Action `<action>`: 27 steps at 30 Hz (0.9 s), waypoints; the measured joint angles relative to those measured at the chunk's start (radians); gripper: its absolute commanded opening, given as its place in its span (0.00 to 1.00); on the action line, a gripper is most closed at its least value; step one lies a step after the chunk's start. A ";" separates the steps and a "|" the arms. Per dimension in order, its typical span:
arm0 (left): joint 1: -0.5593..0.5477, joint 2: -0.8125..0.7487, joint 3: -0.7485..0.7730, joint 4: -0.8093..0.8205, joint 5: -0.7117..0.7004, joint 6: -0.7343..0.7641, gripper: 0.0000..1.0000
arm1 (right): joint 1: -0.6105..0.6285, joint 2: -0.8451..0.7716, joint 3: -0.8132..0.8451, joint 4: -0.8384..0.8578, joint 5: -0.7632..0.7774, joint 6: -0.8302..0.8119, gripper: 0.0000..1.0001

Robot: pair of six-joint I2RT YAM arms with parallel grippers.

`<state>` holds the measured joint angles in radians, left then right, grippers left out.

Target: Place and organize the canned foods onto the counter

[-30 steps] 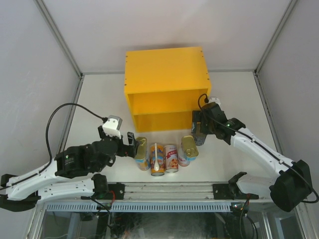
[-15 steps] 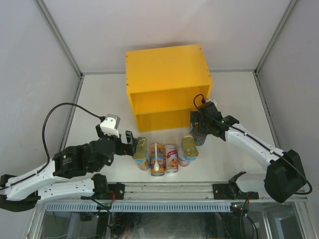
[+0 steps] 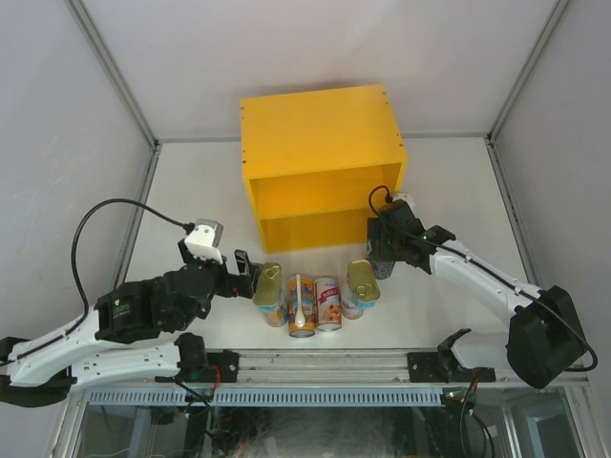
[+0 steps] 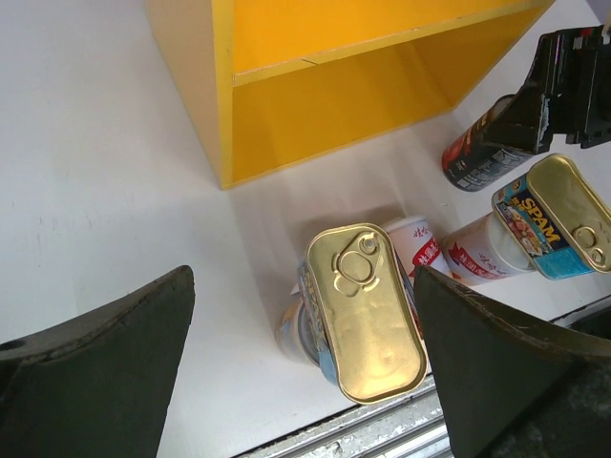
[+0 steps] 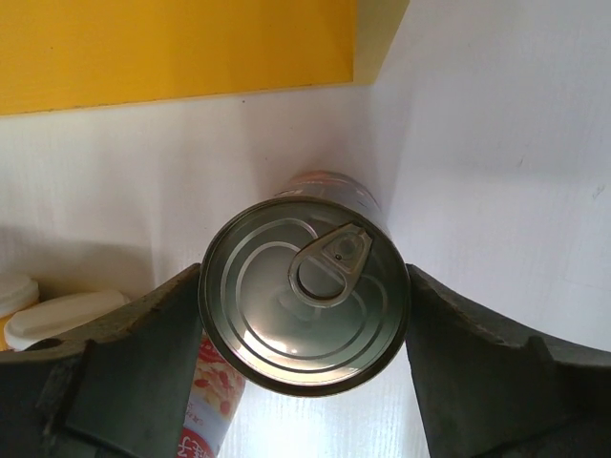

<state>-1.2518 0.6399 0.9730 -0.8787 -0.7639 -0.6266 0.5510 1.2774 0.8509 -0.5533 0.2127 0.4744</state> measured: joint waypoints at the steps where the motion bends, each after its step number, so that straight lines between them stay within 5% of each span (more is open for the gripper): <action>1: 0.000 -0.002 0.000 0.000 -0.002 0.000 1.00 | 0.004 -0.002 -0.003 0.003 0.005 0.002 0.56; 9: 0.000 -0.019 0.000 0.000 -0.009 0.000 1.00 | 0.033 -0.052 -0.043 0.009 0.052 0.016 0.25; 16: 0.000 -0.048 0.000 -0.004 -0.019 0.000 1.00 | 0.063 -0.087 -0.058 -0.016 0.092 0.022 0.08; 27: -0.001 -0.057 0.000 -0.005 -0.022 0.004 1.00 | 0.065 -0.278 -0.070 -0.134 0.119 0.022 0.00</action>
<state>-1.2526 0.5831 0.9730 -0.8833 -0.7856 -0.6224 0.6159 0.9997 0.7811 -0.6872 0.3313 0.4965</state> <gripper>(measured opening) 0.996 0.737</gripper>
